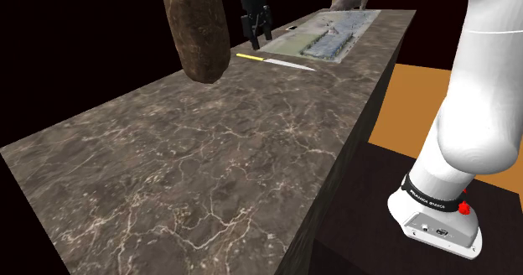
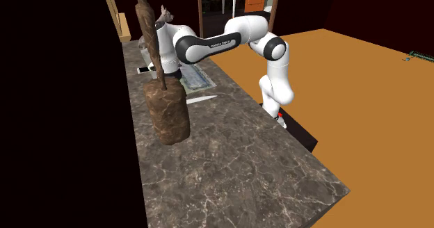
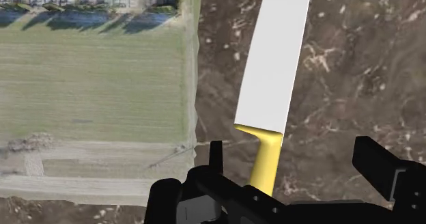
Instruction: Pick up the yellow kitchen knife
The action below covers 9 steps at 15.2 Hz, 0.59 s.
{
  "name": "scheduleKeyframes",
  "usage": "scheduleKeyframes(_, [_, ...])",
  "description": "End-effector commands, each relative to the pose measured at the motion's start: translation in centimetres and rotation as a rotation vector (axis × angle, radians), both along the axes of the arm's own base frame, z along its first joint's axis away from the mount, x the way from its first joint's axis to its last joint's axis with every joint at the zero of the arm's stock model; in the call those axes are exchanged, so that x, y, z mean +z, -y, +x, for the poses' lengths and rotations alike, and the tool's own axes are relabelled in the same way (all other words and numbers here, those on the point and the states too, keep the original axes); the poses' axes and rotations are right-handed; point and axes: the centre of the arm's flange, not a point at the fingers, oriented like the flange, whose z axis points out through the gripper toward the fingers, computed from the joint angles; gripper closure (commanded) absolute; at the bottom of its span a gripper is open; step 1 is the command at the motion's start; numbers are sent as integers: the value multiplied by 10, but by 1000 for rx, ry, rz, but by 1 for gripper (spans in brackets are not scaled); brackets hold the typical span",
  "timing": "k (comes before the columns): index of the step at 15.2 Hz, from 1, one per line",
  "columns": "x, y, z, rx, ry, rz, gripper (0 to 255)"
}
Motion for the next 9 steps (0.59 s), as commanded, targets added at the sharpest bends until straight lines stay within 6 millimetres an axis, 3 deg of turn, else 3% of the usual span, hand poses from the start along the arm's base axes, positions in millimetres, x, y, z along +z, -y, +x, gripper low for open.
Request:
scheduleKeyframes(1, [-6, -1, 21, 5, -16, -8, 0])
scheduleKeyframes(9, [-46, -1, 21, 5, -16, -8, 0])
